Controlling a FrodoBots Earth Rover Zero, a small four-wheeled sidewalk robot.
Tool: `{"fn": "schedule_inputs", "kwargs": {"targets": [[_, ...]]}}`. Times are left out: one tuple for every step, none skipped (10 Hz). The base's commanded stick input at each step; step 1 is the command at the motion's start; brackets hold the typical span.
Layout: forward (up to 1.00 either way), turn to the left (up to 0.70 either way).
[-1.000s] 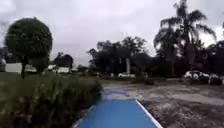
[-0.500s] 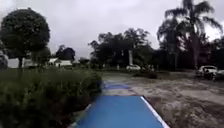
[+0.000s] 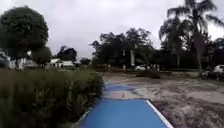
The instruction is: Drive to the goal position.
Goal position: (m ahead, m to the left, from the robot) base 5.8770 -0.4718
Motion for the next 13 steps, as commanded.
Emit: {"fn": "schedule_inputs", "kwargs": {"targets": [[0.5, 0.0], [0.5, 0.0], [0.5, 0.0], [0.5, 0.0], [0.5, 0.0], [0.5, 0.0], [0.5, 0.0], [0.5, 0.0], [0.5, 0.0], [0.5, 0.0], [0.5, 0.0], [0.5, 0.0], [0.5, 0.0]]}}
